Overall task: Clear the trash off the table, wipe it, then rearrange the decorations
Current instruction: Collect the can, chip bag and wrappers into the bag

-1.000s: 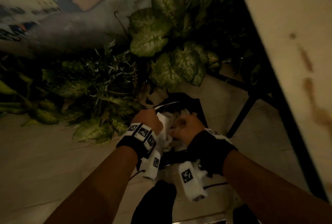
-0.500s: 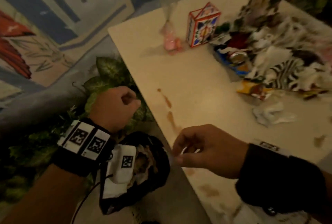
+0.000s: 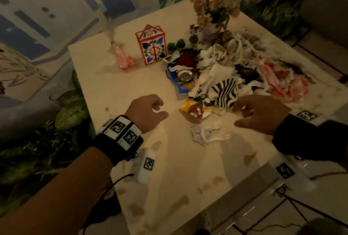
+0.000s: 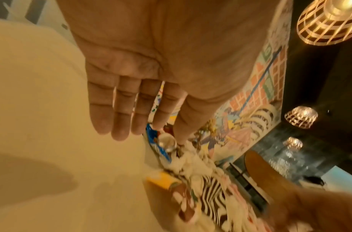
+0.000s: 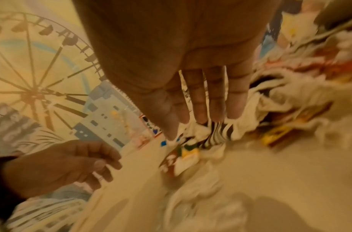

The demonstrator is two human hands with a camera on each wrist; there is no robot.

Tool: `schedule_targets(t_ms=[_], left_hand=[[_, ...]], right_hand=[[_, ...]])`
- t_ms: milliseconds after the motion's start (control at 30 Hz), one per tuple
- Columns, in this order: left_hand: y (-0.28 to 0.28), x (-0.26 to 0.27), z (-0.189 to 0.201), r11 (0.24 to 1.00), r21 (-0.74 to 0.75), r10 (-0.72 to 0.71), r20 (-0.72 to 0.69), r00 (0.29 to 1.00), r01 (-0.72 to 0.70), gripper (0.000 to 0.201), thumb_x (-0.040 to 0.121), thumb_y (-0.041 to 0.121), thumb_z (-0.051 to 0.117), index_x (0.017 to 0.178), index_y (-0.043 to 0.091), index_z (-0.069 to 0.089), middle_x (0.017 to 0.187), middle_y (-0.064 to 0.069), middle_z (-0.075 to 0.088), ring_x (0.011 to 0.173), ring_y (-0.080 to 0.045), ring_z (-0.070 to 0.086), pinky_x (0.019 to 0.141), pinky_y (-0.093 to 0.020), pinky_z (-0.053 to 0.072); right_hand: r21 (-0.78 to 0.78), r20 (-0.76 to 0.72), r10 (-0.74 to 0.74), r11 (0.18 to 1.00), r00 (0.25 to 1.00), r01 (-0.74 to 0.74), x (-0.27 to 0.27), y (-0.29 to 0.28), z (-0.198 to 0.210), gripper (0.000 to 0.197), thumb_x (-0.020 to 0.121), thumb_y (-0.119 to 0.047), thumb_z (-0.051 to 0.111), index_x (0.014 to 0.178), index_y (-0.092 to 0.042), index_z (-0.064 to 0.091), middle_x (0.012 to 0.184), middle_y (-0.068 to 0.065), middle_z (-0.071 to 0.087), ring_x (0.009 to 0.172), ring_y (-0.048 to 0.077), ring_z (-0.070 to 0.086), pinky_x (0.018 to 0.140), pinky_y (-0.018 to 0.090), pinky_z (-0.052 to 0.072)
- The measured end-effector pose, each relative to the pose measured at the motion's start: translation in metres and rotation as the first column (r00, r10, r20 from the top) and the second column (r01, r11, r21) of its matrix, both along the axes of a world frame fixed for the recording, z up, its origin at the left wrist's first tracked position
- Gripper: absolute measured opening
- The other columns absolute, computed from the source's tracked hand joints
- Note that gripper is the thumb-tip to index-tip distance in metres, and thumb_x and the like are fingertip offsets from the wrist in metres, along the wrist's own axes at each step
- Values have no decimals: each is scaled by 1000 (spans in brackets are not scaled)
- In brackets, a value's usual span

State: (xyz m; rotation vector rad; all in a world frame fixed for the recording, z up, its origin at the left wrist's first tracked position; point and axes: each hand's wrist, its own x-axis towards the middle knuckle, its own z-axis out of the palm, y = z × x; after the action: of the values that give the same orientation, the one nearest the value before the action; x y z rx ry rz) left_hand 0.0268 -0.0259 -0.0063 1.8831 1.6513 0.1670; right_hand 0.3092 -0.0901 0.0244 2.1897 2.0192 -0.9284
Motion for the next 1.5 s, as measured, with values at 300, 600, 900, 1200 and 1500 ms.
schedule_targets(t_ms=[300,600,900,1200,1500], left_hand=[[6,94,-36,987,-58,-152,-91,984,147,71,68,47,74,127,32,37,130,-5,36,112,-26,49,94,-40,45],[4,128,-60,986,-77,-164,-365,916,146,73,74,48,64,136,35,26,137,-10,34,124,-34,36,96,-50,43],[2,120,-63,997,-22,-82,-316,945,79,59,77,34,66,128,33,35,128,-3,45,118,-29,42,90,-45,44],[-1,93,-26,998,-29,62,-47,997,-63,48,75,36,68,116,26,47,95,1,57,85,-26,56,70,-30,44],[-8,68,2,934,23,299,491,818,-356,23,70,15,76,85,17,59,79,-8,66,68,-31,66,55,-40,59]], right_hand=[[90,293,-26,996,956,-1,29,67,-55,90,60,-35,82,137,-33,35,143,9,25,130,37,28,107,45,34],[-80,319,98,994,943,-76,23,87,-75,113,61,-43,82,143,-44,5,152,5,11,139,40,12,105,56,33],[14,211,72,997,975,-76,17,93,-68,35,76,-31,69,105,-25,51,122,12,37,112,37,38,93,44,41],[139,-90,-103,984,991,115,28,94,-23,19,69,-10,78,78,-16,63,83,6,62,80,22,58,70,26,42],[343,-221,-47,931,974,123,0,101,39,25,65,-12,81,84,-17,66,87,2,59,86,17,54,75,22,38]])
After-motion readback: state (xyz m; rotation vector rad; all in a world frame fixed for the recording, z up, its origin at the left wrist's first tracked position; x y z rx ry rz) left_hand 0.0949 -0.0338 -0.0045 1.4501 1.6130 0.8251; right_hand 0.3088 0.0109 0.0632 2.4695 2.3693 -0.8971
